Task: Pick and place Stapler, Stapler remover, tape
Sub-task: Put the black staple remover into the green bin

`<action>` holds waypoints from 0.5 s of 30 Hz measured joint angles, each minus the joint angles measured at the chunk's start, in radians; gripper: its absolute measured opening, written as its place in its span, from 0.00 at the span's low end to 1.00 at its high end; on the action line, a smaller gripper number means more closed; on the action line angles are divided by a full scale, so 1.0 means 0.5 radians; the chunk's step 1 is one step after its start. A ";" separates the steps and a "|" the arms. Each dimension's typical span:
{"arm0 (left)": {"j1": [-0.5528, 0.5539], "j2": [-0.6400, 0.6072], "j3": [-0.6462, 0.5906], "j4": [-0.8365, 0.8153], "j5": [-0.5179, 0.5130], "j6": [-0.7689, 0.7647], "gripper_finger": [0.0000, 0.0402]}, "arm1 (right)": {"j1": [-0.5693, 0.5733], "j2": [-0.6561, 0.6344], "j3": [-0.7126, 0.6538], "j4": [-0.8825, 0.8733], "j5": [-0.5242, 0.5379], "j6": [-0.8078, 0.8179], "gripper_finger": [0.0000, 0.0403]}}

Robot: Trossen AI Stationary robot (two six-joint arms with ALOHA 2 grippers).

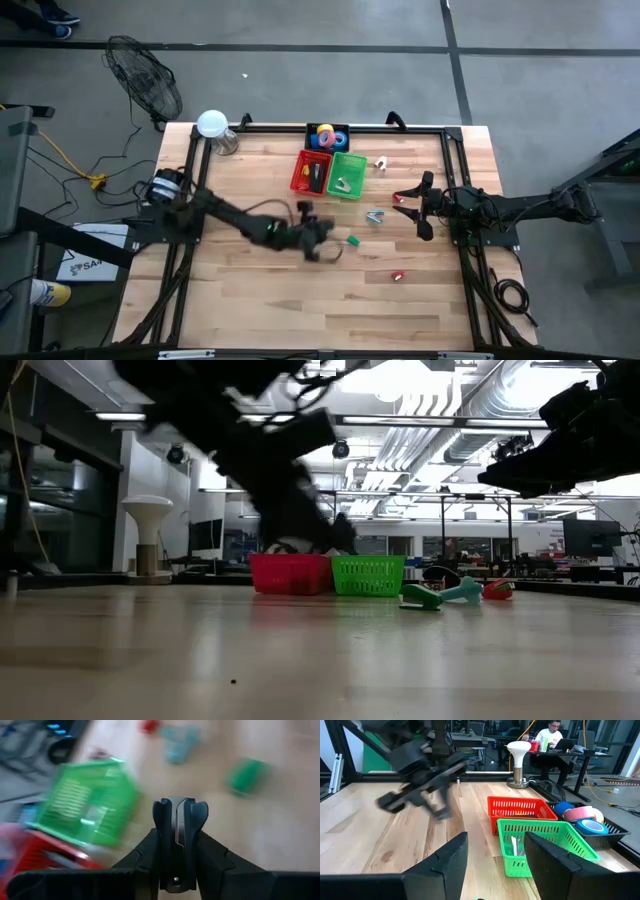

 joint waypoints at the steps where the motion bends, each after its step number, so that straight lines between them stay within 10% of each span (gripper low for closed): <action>1: 0.050 -0.001 0.050 -0.032 -0.027 0.029 0.19 | 0.000 0.000 0.000 0.000 0.000 0.001 0.46; 15: 0.616 0.231 0.550 -0.134 -0.092 0.477 0.20 | 0.000 -0.001 0.000 -0.002 0.000 0.000 0.46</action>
